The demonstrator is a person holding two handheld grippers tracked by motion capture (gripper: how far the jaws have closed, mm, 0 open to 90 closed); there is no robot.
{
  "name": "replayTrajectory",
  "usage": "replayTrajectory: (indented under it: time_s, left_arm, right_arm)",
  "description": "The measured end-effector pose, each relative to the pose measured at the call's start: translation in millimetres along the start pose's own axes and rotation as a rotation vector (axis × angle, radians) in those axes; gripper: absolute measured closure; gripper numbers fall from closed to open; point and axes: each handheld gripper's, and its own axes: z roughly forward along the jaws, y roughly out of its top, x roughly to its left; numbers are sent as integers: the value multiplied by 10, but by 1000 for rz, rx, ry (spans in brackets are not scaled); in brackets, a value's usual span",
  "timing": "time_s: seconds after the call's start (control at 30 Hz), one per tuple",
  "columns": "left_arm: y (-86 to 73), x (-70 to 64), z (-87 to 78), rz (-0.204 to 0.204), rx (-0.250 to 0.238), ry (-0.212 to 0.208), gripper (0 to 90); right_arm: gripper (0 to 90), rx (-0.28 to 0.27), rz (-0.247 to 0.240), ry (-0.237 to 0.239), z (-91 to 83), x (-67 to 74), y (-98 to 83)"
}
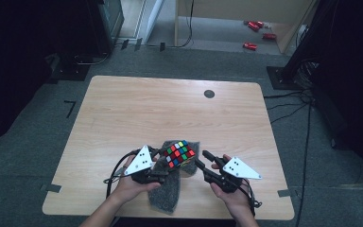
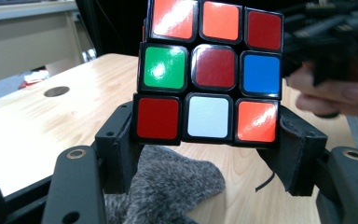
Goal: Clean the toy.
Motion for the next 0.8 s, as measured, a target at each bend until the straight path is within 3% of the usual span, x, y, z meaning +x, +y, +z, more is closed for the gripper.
replayTrajectory:
  time_s: [0.07, 0.17, 0.53, 0.8]
  left_arm:
    - [-2, -11, 12, 6, 9, -12, 350]
    - [-7, -33, 36, 15, 26, -33, 350]
    - [6, -66, 53, 19, 39, -66, 350]
    - [17, -74, 45, 19, 27, -67, 350]
  right_arm:
    - [661, -19, -15, -72, -19, 0, 15]
    - [677, -32, -16, -118, -22, -15, 26]
    - [732, 9, -56, -88, 31, 79, 5]
    - [830, 17, -35, -76, 32, 117, -4]
